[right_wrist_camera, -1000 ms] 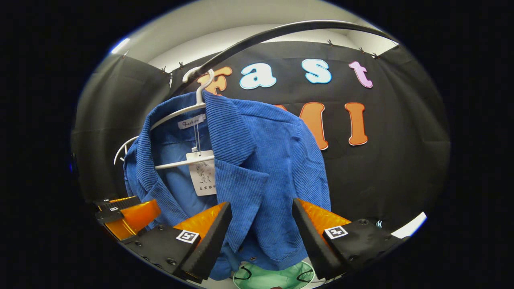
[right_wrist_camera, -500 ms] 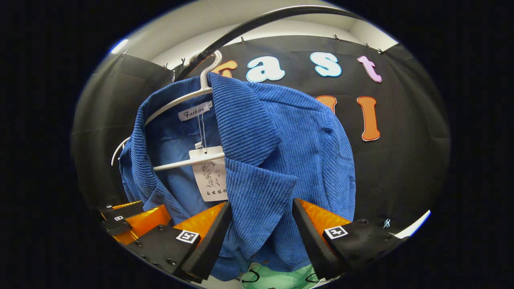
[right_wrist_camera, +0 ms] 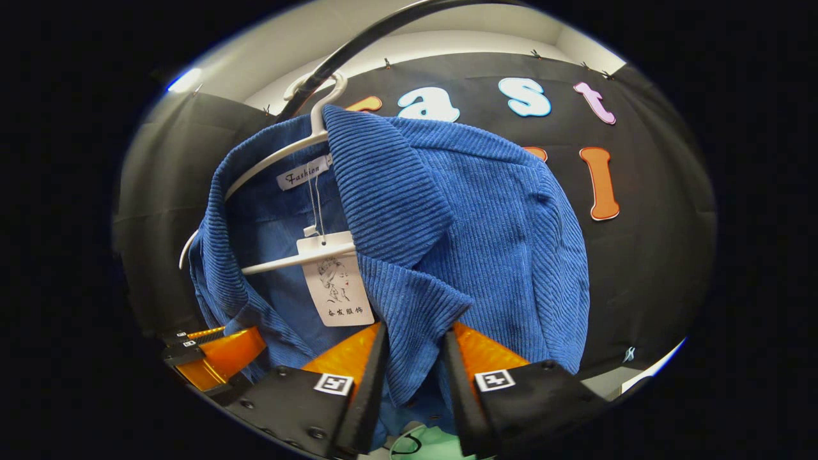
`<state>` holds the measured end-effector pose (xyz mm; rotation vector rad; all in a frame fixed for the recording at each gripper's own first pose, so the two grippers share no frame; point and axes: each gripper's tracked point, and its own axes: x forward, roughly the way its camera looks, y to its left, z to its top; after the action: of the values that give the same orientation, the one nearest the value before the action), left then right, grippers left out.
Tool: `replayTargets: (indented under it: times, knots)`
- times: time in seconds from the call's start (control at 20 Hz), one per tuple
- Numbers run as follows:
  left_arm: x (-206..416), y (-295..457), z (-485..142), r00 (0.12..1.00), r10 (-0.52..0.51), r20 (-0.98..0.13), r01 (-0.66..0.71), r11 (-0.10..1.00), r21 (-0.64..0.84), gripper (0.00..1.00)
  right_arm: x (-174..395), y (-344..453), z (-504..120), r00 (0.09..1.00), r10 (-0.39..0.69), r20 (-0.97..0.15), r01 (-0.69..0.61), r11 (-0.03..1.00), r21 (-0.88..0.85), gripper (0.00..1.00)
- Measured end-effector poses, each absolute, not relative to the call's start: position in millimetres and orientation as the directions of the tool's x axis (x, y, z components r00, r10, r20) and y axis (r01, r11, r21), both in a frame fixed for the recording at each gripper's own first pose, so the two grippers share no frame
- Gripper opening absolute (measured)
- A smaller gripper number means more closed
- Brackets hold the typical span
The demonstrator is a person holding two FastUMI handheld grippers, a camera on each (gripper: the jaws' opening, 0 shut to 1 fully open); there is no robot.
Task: Grasp the clothes on the hanger with both hands and then place them into the laundry hamper below.
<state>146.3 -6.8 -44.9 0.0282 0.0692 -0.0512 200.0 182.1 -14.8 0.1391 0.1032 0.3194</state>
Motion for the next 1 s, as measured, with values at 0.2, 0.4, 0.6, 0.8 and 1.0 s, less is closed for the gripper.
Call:
replayTargets:
  times: [0.2, 0.4, 0.6, 0.8, 1.0]
  knots:
    - [143, -11, -45, 0.991, -0.084, -0.100, 0.086, 0.996, 0.012, 0.04, 197, 182, -10, 0.921, 0.381, -0.082, -0.358, 0.910, 0.211, 0.17]
    - [140, -14, -44, 0.983, -0.141, -0.119, 0.140, 0.990, -0.015, 0.00, 195, 166, -4, 0.901, 0.428, -0.068, -0.394, 0.875, 0.283, 0.12]
    - [126, -8, -37, 0.980, -0.155, -0.124, 0.152, 0.988, -0.030, 0.00, 192, 144, 13, 0.881, 0.472, -0.040, -0.413, 0.807, 0.422, 0.08]
    - [109, 3, -26, 0.982, -0.142, -0.123, 0.136, 0.989, -0.055, 0.00, 182, 122, 35, 0.850, 0.526, 0.014, -0.463, 0.735, 0.494, 0.07]
    - [90, 13, -9, 0.986, -0.124, -0.115, 0.116, 0.991, -0.072, 0.00, 178, 100, 62, 0.821, 0.567, 0.068, -0.490, 0.640, 0.592, 0.07]
